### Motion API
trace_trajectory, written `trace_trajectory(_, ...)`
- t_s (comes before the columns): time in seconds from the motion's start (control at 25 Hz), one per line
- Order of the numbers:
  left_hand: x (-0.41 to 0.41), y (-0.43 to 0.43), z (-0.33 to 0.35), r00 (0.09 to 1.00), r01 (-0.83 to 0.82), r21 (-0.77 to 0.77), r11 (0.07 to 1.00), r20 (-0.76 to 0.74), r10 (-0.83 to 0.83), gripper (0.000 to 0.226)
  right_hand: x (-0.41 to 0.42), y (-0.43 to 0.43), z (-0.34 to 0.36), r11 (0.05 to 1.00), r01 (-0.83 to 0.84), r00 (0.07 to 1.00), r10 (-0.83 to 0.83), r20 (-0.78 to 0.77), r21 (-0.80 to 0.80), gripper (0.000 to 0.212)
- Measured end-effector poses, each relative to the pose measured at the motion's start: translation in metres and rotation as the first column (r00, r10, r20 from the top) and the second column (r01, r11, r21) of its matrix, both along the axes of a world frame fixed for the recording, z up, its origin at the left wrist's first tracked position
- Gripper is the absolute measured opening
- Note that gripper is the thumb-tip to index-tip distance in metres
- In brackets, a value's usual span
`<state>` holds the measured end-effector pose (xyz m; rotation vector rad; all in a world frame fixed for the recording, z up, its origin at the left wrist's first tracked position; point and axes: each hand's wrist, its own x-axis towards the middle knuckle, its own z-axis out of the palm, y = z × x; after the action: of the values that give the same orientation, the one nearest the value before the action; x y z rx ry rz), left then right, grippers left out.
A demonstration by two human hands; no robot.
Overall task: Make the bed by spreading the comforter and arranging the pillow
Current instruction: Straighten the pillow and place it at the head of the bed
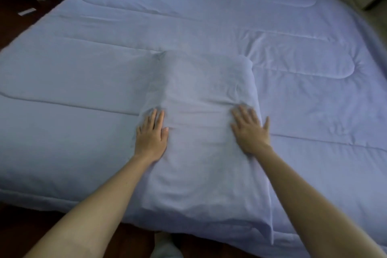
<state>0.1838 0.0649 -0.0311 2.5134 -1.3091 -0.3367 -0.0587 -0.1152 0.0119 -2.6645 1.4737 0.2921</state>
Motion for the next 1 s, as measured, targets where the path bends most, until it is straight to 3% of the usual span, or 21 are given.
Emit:
trace_trajectory(0.08, 0.007, -0.007, -0.008, 0.990, -0.077, -0.084, 0.993, -0.128, 0.066, 0.062, 0.024, -0.030, 0.016, 0.967, 0.254, 0.967, -0.254, -0.003, 0.014, 0.055)
trace_trajectory(0.12, 0.012, -0.009, -0.009, 0.978, -0.103, -0.135, 0.985, -0.193, 0.076, 0.063, 0.042, -0.025, 0.019, 0.981, 0.194, 0.980, -0.193, 0.045, -0.027, 0.056)
trace_trajectory(0.2, 0.024, -0.014, -0.011, 0.959, -0.143, -0.176, 0.974, -0.267, 0.092, 0.064, 0.080, 0.010, 0.010, 0.964, -0.264, 0.955, 0.266, 0.134, -0.039, 0.061)
trace_trajectory(0.24, 0.030, -0.018, -0.010, 0.961, -0.143, -0.161, 0.976, -0.257, 0.098, 0.061, 0.091, 0.037, 0.002, 0.861, -0.505, 0.861, 0.498, 0.103, 0.058, 0.062)
trace_trajectory(0.28, 0.035, -0.026, -0.009, 0.972, -0.133, -0.134, 0.982, -0.213, 0.103, 0.058, 0.095, 0.052, -0.005, 0.779, -0.611, 0.790, 0.611, 0.054, 0.140, 0.062)
trace_trajectory(0.32, 0.038, -0.034, -0.005, 0.983, -0.120, -0.104, 0.987, -0.153, 0.103, 0.057, 0.096, 0.049, -0.009, 0.775, -0.614, 0.786, 0.618, 0.025, 0.149, 0.060)
trace_trajectory(0.36, 0.040, -0.043, -0.003, 0.991, -0.101, -0.092, 0.991, -0.092, 0.093, 0.057, 0.093, 0.030, -0.012, 0.847, -0.522, 0.853, 0.521, 0.030, 0.101, 0.058)
trace_trajectory(0.44, 0.037, -0.060, 0.005, 0.999, -0.008, -0.147, 0.989, 0.033, 0.013, 0.064, 0.076, -0.019, -0.010, 0.983, -0.183, 0.983, 0.183, 0.016, 0.017, 0.054)
trace_trajectory(0.56, 0.006, -0.098, 0.011, 0.920, 0.368, -0.223, 0.903, 0.225, -0.320, 0.063, 0.048, -0.081, 0.005, 0.984, 0.154, 0.988, -0.155, 0.005, 0.090, 0.051)
trace_trajectory(0.64, -0.024, -0.123, 0.012, 0.800, 0.589, -0.125, 0.799, 0.230, -0.554, 0.061, 0.039, -0.093, 0.014, 0.952, 0.246, 0.967, -0.254, 0.024, 0.183, 0.051)
trace_trajectory(0.72, -0.023, -0.150, 0.011, 0.781, 0.608, -0.006, 0.794, 0.185, -0.597, 0.067, 0.037, -0.094, 0.017, 0.938, 0.276, 0.949, -0.300, 0.093, 0.209, 0.050)
trace_trajectory(0.88, 0.055, -0.219, 0.004, 0.928, 0.315, 0.085, 0.945, 0.181, -0.325, 0.061, 0.048, -0.085, 0.007, 0.957, 0.288, 0.927, -0.290, 0.237, 0.045, 0.047)
trace_trajectory(0.96, 0.094, -0.244, 0.008, 0.952, 0.253, 0.127, 0.959, 0.146, -0.270, 0.060, 0.080, -0.078, 0.006, 0.987, 0.144, 0.939, -0.112, 0.325, -0.076, 0.049)
trace_trajectory(1.0, 0.108, -0.253, 0.007, 0.966, 0.222, 0.131, 0.966, 0.103, -0.236, 0.059, 0.102, -0.073, 0.004, 0.993, -0.035, 0.942, 0.072, 0.327, -0.116, 0.053)
